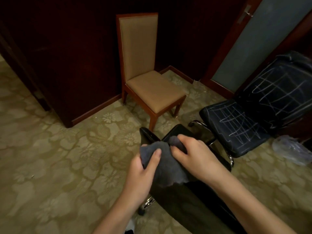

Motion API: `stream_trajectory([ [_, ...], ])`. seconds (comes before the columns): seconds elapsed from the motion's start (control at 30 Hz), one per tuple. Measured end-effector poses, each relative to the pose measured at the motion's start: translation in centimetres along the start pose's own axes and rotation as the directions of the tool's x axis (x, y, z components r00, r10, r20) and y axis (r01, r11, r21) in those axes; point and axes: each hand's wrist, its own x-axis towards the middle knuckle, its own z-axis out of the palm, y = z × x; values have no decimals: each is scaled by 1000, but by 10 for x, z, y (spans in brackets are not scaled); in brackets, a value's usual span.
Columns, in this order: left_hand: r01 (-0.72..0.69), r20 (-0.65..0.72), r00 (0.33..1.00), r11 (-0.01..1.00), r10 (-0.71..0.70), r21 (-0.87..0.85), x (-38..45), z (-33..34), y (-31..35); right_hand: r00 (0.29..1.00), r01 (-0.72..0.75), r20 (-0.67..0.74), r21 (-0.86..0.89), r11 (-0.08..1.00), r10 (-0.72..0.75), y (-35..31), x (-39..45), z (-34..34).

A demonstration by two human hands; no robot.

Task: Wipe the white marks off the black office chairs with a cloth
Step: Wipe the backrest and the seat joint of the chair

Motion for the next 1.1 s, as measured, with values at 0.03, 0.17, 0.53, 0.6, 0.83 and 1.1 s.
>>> stream_trajectory([
  [0.03,-14,-7,1000,1000,14,5,-5,-2,-1,1000,0,6,-9,1000,0,-1,-4,1],
  [0.17,-12,-101,995,999,17,47,-8,-14,1,1000,4,11,-22,1000,-4,-16,0,5],
  [0.53,88,-168,982,996,-88,-4,16,-28,-4,987,-63,-156,-85,994,49,-49,9,37],
  [0.6,83,-185,979,996,-84,-14,7,-27,-11,973,-48,-231,-137,989,15,-49,2,43],
  [0.83,84,-86,993,996,-80,42,9,-33,-13,946,-83,-325,-225,971,6,-52,-10,56],
  [1.1,13,88,996,992,-24,124,-22,-37,-27,872,-31,-454,-424,905,-183,-39,-54,68],
])
